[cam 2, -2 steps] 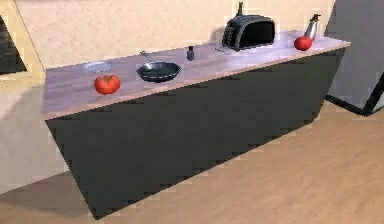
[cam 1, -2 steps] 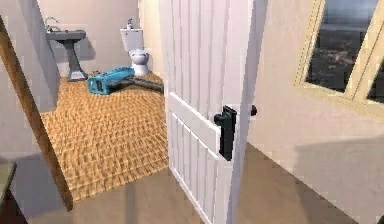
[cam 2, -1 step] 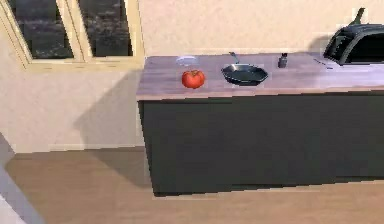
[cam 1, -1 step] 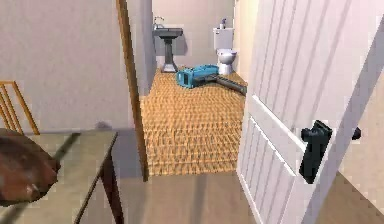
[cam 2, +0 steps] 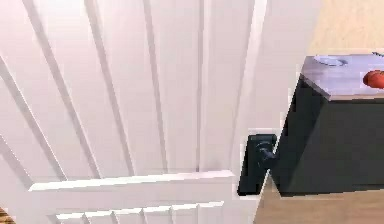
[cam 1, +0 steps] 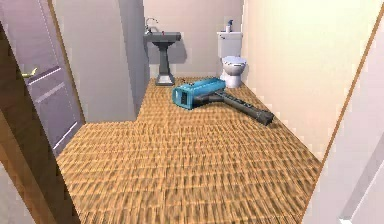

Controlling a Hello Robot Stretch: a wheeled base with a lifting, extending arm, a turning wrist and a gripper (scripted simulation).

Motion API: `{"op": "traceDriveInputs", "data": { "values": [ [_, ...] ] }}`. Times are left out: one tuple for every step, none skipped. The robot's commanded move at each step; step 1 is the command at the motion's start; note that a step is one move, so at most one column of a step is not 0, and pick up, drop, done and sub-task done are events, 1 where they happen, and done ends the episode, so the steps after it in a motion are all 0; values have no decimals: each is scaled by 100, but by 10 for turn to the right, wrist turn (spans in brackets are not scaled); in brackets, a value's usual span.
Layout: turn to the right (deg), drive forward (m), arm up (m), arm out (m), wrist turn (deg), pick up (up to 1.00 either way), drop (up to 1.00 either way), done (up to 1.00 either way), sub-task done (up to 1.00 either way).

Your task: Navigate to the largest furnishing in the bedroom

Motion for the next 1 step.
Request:
{"op": "traceDriveInputs", "data": {
  "values": [
    [0,70,0,0,0,0,0,0,0]
  ]
}}
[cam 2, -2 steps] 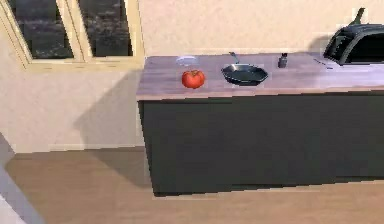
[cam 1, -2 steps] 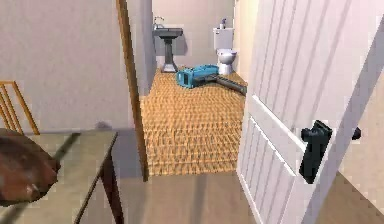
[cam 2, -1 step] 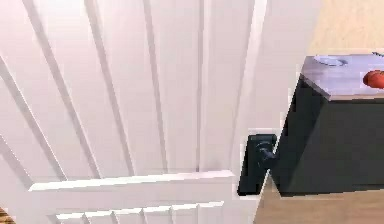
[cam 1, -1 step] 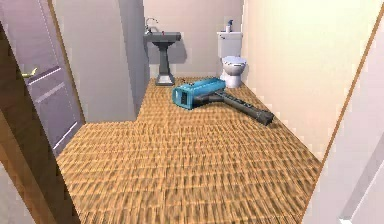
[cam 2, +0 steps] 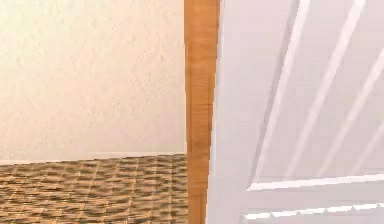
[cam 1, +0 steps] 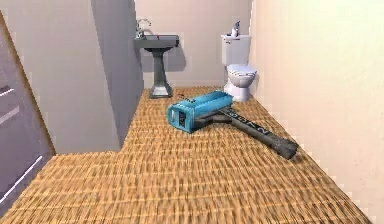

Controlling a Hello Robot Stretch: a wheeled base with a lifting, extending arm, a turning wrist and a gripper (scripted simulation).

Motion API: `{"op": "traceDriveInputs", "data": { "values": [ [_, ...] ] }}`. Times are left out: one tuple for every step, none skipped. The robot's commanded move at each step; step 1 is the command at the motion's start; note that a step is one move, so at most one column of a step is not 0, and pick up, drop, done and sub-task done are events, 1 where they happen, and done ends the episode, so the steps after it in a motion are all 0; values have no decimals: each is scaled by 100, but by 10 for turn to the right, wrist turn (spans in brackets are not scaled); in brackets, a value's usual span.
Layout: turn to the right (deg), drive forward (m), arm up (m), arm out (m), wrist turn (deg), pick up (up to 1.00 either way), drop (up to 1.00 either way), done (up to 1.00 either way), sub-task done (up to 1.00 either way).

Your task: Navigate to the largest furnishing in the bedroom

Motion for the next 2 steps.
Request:
{"op": "traceDriveInputs", "data": {
  "values": [
    [-450,0,0,0,0,0,0,0,0],
    [-120,0,0,0,0,0,0,0,0]
  ]
}}
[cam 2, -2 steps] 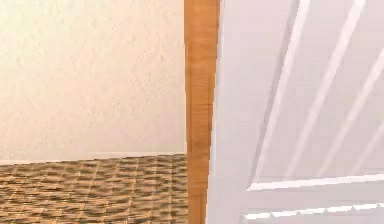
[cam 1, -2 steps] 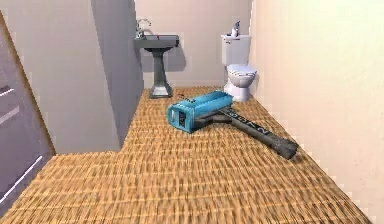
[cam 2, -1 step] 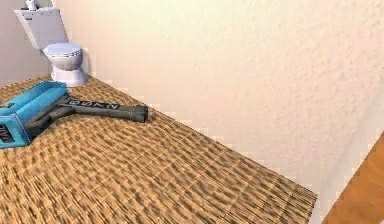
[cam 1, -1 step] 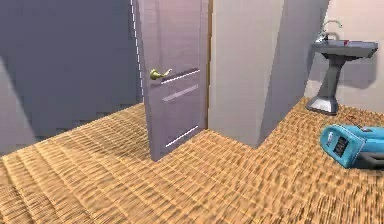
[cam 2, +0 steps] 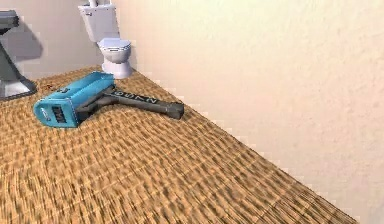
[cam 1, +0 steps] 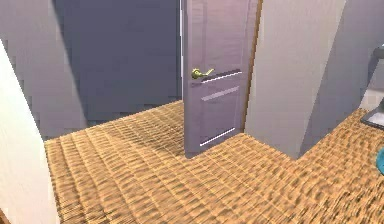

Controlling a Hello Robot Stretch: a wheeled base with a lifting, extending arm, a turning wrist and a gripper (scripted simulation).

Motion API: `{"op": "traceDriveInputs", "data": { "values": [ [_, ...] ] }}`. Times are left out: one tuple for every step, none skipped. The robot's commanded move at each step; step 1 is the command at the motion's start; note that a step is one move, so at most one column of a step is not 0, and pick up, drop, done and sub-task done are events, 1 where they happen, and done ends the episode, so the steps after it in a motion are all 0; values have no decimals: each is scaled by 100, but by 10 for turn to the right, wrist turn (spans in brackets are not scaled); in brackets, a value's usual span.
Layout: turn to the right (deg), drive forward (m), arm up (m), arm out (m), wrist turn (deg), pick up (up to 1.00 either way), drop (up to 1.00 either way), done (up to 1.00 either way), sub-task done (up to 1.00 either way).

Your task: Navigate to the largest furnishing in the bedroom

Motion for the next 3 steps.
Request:
{"op": "traceDriveInputs", "data": {
  "values": [
    [0,40,0,0,0,0,0,0,0],
    [-120,0,0,0,0,0,0,0,0],
    [0,45,0,0,0,0,0,0,0]
  ]
}}
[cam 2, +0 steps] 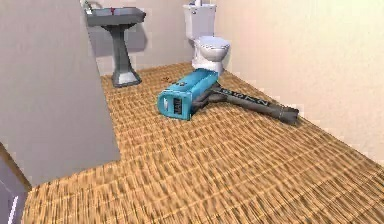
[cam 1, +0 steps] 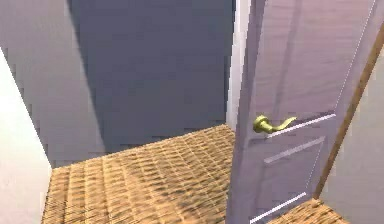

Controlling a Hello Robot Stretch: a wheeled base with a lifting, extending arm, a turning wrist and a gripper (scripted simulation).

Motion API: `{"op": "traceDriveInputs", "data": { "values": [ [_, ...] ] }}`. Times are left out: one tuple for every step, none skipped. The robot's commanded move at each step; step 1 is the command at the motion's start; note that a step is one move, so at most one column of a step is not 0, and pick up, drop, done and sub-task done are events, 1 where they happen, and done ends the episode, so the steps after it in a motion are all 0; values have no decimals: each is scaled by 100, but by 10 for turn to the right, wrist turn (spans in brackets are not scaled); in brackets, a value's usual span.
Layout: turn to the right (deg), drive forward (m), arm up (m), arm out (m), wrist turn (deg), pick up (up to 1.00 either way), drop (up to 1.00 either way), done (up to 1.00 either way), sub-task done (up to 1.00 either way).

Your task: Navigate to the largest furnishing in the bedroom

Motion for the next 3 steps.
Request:
{"op": "traceDriveInputs", "data": {
  "values": [
    [-240,0,0,0,0,0,0,0,0],
    [0,100,0,0,0,0,0,0,0],
    [-30,0,0,0,0,0,0,0,0]
  ]
}}
